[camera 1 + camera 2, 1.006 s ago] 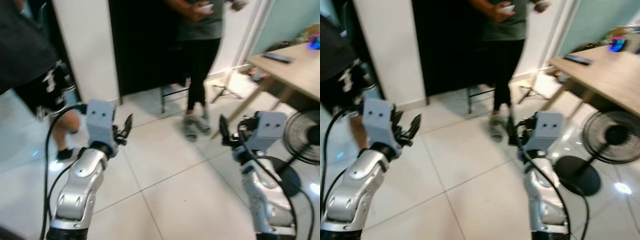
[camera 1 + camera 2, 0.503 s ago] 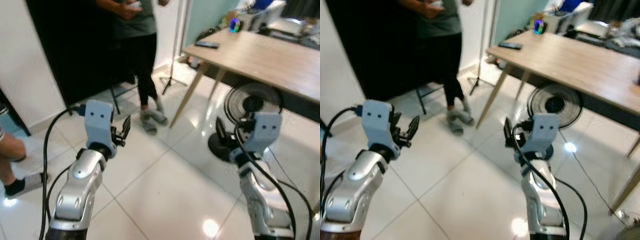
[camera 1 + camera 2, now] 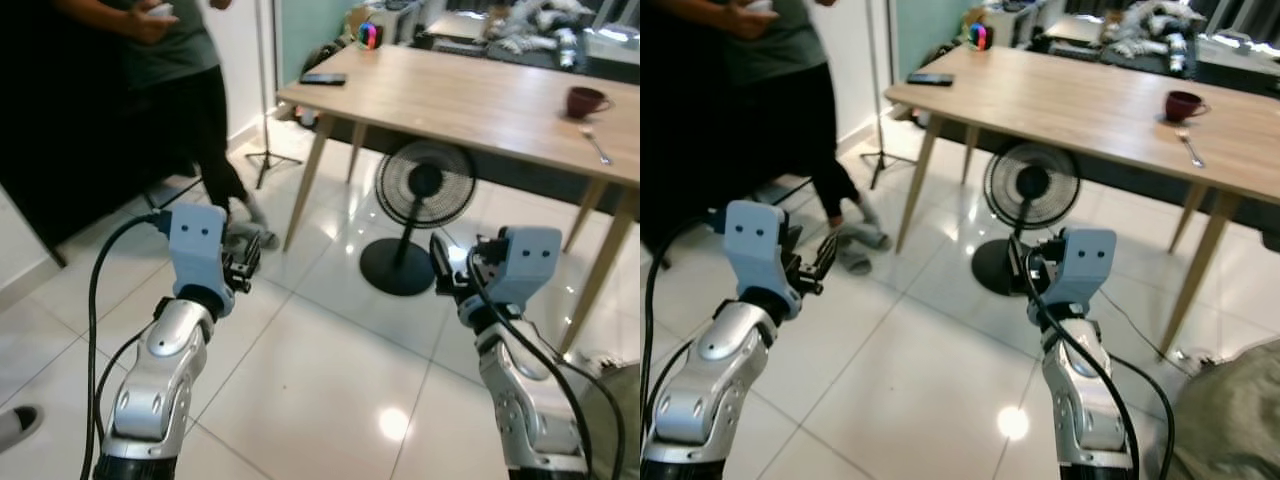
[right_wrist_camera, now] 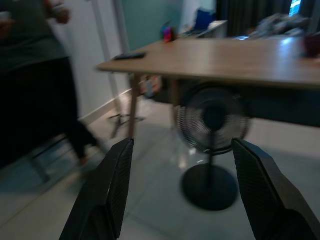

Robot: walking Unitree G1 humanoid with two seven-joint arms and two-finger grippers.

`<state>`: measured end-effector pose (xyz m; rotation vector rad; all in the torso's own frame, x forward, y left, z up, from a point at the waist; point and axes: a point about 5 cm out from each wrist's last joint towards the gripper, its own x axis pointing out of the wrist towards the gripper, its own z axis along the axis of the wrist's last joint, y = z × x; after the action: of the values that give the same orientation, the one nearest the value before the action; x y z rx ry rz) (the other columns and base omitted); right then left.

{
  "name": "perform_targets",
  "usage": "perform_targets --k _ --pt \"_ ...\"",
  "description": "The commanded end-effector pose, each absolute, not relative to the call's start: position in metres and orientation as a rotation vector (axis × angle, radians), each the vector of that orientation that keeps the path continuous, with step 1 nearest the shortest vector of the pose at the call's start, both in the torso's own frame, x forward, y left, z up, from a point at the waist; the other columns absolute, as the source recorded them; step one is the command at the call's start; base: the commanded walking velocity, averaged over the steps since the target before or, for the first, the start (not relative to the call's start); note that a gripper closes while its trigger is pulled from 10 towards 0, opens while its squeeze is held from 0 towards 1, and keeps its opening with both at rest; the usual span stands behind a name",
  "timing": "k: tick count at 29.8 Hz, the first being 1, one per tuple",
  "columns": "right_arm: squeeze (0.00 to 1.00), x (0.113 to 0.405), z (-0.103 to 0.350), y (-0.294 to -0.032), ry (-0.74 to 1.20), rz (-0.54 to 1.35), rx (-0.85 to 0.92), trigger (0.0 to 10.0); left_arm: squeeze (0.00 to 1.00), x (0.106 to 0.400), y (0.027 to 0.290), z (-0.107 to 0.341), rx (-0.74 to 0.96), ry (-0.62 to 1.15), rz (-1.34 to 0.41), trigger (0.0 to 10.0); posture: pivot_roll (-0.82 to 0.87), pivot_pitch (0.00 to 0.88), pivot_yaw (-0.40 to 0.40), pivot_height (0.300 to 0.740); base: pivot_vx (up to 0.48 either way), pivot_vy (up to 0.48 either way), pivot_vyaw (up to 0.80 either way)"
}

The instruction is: Setting the table

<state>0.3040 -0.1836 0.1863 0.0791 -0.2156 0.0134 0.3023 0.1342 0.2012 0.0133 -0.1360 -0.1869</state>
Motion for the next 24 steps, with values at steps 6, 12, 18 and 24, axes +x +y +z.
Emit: perform_targets --k 6,12,18,24 --pt "0.00 0.3036 0.1844 -0.1831 -0.209 0.015 0.084 10.0 0.00 0.3017 0.1363 0.1979 0.008 -0.125 -0.186 10.0 -0.06 0.000 0.075 0.740 0.000 0.000 -0.80" --pt "0.00 0.3026 0.1833 -0.1835 -0.206 0.011 0.083 10.0 0.00 0.3021 0.1357 0.1976 0.008 -0.124 -0.190 10.0 -0.06 0.000 0.078 0.740 0.000 0.000 -0.80" --pt "0.00 0.3024 0.1828 -0.1838 -0.204 0.009 0.085 10.0 0.00 0.3019 0.1356 0.1975 0.010 -0.122 -0.191 10.0 -0.05 0.000 0.077 0.740 0.000 0.000 -0.80" --pt "0.00 0.3033 0.1827 -0.1830 -0.203 0.010 0.086 10.0 0.00 0.3016 0.1358 0.1972 -0.001 -0.121 -0.192 10.0 -0.05 0.000 0.075 0.740 0.000 0.000 -0.80"
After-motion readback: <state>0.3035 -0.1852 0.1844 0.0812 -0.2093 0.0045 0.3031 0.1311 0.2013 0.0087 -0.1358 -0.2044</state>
